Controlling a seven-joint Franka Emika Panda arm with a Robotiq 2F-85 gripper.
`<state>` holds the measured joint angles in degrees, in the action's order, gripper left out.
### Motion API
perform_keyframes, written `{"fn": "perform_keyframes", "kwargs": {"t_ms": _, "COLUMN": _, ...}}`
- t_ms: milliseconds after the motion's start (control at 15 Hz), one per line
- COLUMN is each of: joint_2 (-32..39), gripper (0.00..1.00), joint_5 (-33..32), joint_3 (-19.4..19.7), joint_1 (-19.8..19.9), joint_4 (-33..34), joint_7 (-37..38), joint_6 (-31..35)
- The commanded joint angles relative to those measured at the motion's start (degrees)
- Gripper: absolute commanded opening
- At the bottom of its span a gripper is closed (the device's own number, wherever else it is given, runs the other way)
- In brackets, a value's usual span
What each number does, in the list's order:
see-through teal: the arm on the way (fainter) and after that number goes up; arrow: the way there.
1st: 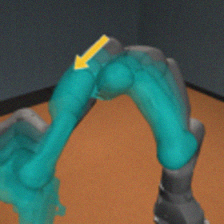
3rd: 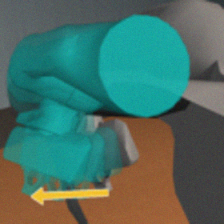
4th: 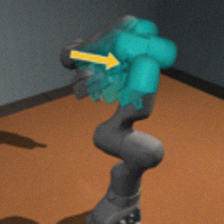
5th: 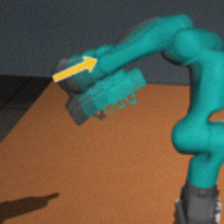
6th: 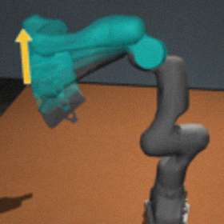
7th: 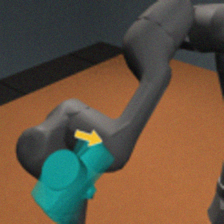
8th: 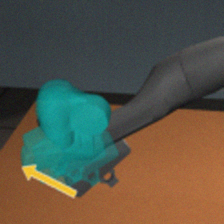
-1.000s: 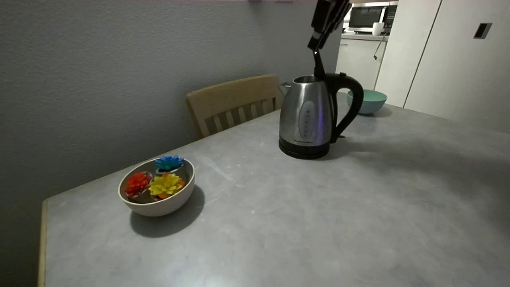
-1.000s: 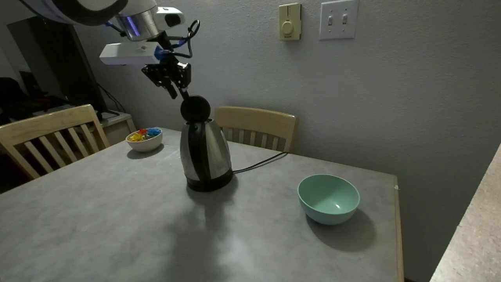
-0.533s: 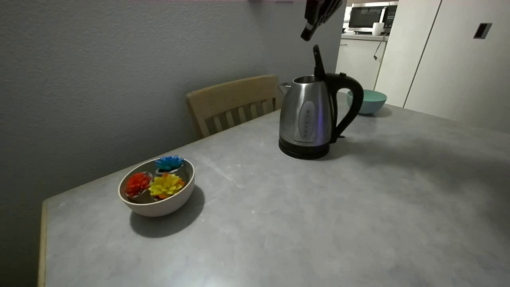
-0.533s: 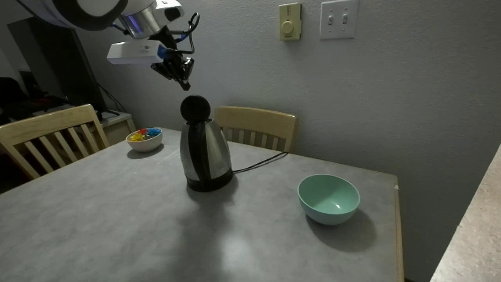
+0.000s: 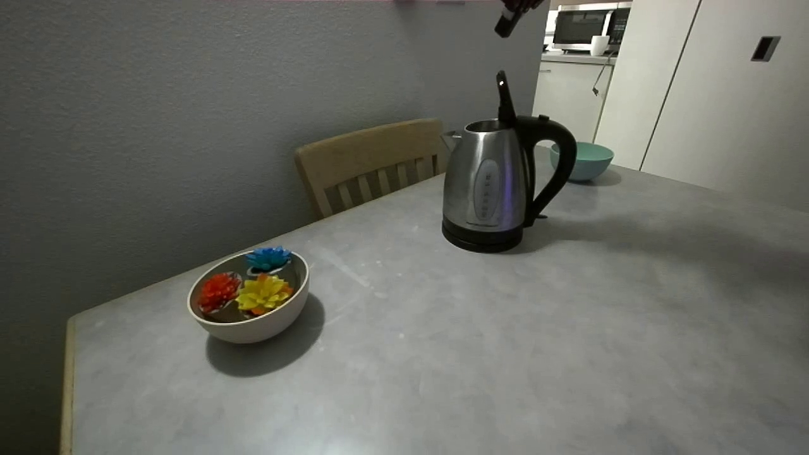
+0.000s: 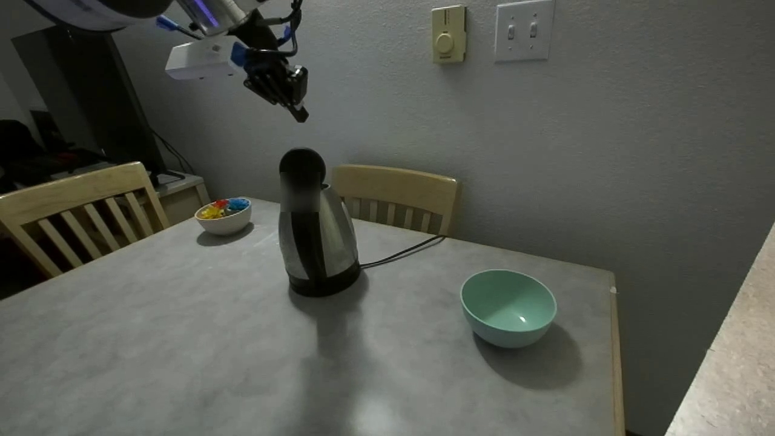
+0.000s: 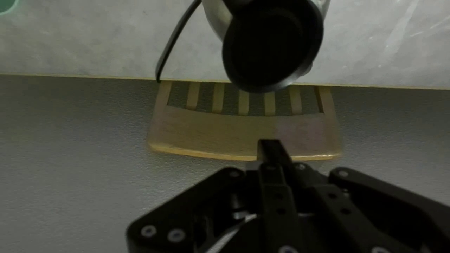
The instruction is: Closed the lid of the kettle
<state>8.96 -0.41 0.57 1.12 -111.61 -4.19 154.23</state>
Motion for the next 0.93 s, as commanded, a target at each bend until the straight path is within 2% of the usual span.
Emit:
{"fn": "perform_keyframes", "kwargs": {"t_ms": 0, "joint_2": -2.53, "gripper": 0.00, "joint_5": -7.99, "joint_3": 3.04, "joint_1": -1.10, "joint_4": -2.37, "joint_7": 10.66, "joint_6": -2.17}}
{"fn": "perform_keyframes", "kwargs": {"t_ms": 133, "joint_2": -1.99, "gripper": 0.00, "joint_5": -9.61, "joint_3": 3.18, "joint_1": -0.91, "joint_4": -1.82, "joint_7": 13.65, "joint_6": -4.03}}
{"fn": "perform_keyframes", "kwargs": {"t_ms": 533, "joint_2": 2.13, "gripper": 0.00, "joint_5": -4.43, "joint_3": 1.31, "joint_1": -0.57, "joint_4": 0.79, "joint_7": 11.57, "joint_6": -10.10}}
{"fn": "perform_keyframes", "kwargs": {"t_ms": 867, "joint_2": 8.09, "gripper": 0.00, "joint_5": 0.89, "joint_3": -0.88, "joint_1": -0.28, "joint_4": 4.31, "joint_7": 5.79, "joint_6": -8.40}}
